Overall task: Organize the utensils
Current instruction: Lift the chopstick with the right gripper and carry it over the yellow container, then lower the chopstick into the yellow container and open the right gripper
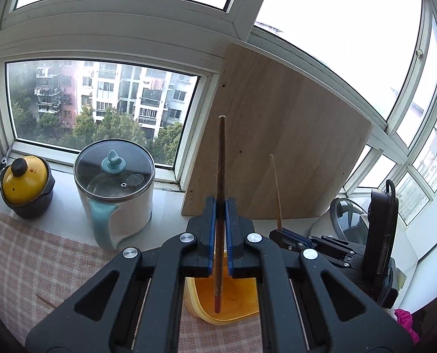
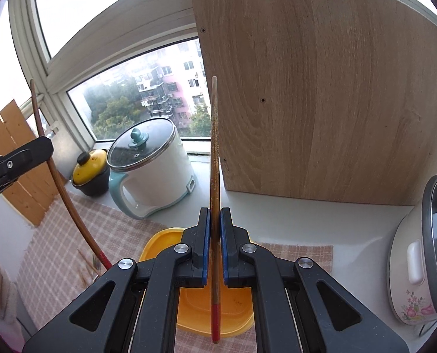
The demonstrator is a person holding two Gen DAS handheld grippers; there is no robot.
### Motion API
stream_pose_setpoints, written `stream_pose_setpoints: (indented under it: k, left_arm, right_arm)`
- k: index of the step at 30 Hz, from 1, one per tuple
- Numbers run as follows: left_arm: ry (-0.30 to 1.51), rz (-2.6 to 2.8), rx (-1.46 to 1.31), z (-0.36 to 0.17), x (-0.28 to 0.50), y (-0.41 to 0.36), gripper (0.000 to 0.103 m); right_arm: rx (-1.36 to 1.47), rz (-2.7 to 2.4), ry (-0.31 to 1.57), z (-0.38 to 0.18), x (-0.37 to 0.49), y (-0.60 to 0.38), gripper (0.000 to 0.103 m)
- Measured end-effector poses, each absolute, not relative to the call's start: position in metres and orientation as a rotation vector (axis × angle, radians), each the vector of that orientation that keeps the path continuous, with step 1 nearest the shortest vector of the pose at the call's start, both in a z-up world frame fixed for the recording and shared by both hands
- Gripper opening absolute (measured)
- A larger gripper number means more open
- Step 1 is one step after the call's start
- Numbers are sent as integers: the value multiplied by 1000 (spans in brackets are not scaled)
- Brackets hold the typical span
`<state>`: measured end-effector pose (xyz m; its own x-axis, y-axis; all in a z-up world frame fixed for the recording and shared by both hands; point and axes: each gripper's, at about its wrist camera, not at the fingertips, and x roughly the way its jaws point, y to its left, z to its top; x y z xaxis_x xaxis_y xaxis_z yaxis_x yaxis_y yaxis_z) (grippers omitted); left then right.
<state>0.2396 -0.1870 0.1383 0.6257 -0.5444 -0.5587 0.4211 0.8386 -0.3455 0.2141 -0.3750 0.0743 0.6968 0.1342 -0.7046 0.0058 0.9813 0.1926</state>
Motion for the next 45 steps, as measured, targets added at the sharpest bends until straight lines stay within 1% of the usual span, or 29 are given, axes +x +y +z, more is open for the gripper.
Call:
stream_pose_setpoints:
  k: [7, 13, 21, 35, 36, 37, 39, 42, 45]
  left_arm:
    - [751, -542, -165, 114, 259, -208, 4]
    - [790, -533, -161, 92, 263, -209, 4]
    - [831, -539, -155, 72, 260, -207, 4]
    - [842, -559, -113, 67, 236, -203, 4]
    - [843, -557, -112, 67, 235, -202, 6]
    - [843, -556, -112, 67, 234, -201, 14]
    - [837, -554, -113, 69, 230, -198, 22]
    - [835, -552, -115, 69, 224, -192, 22]
    - [832, -551, -114, 70, 217, -187, 22]
  right_arm:
    - [213, 46, 802, 58, 229, -381, 5]
    - [229, 16, 827, 40, 232, -384, 5]
    - [227, -11, 844, 33, 228, -386, 5]
    - [191, -46, 846, 38, 215, -384, 5]
    - [192, -48, 844, 38, 212, -385, 5]
    - [192, -51, 844, 39, 210, -385, 5]
    - [194, -57, 840, 40, 206, -385, 7]
    - [196, -62, 834, 42, 200, -386, 16]
    - [185, -70, 827, 44, 192, -383, 17]
